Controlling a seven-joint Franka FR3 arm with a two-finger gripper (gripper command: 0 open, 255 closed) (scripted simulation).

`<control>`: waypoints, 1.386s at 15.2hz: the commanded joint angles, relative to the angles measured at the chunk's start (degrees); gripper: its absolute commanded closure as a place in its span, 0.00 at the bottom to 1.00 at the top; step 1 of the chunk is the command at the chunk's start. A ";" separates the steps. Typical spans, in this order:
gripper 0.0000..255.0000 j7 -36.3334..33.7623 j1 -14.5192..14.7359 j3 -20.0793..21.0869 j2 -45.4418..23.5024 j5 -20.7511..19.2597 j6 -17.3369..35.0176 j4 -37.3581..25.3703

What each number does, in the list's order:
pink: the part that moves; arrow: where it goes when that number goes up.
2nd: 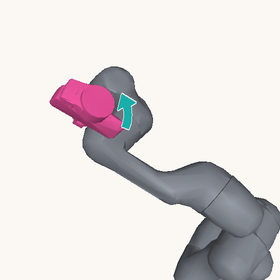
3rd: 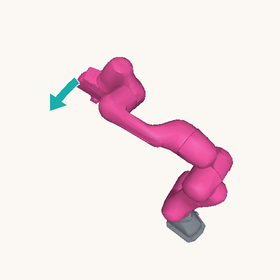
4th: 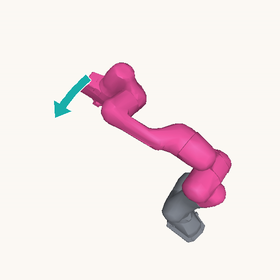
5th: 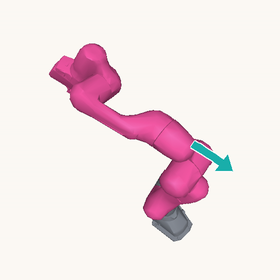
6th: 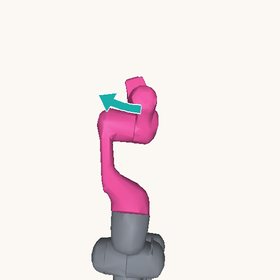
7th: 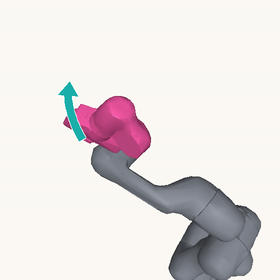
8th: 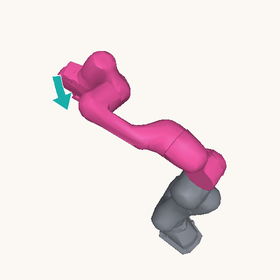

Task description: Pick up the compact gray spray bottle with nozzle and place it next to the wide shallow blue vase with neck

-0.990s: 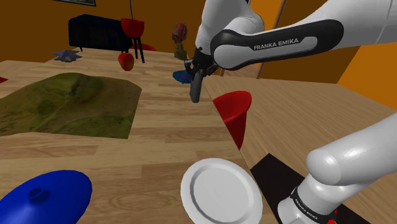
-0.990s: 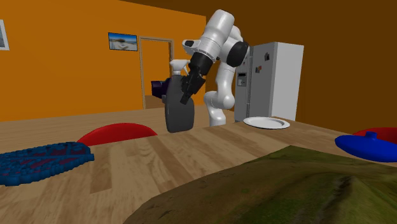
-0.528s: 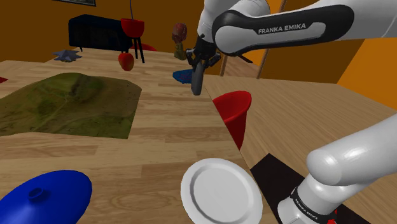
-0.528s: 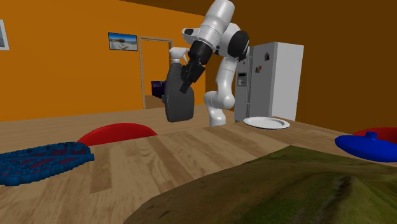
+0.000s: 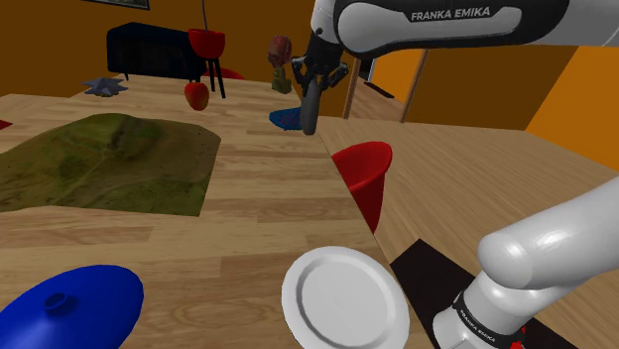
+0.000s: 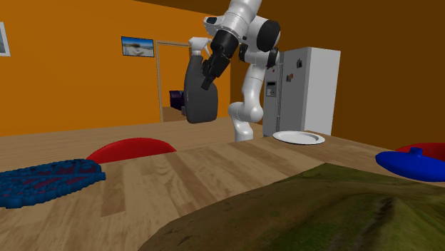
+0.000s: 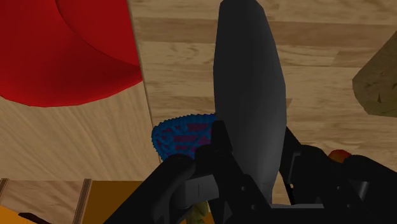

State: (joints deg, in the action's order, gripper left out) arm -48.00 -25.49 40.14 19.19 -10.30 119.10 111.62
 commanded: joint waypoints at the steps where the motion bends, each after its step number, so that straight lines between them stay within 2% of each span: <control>1: 1.00 0.35 -0.11 -0.01 -0.30 -0.03 -1.40 -1.68; 21: 1.00 2.48 -1.76 2.19 -6.26 -2.76 -17.11 -22.26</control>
State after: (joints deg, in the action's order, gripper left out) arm -45.52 -27.13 42.01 13.52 -12.69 102.95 90.76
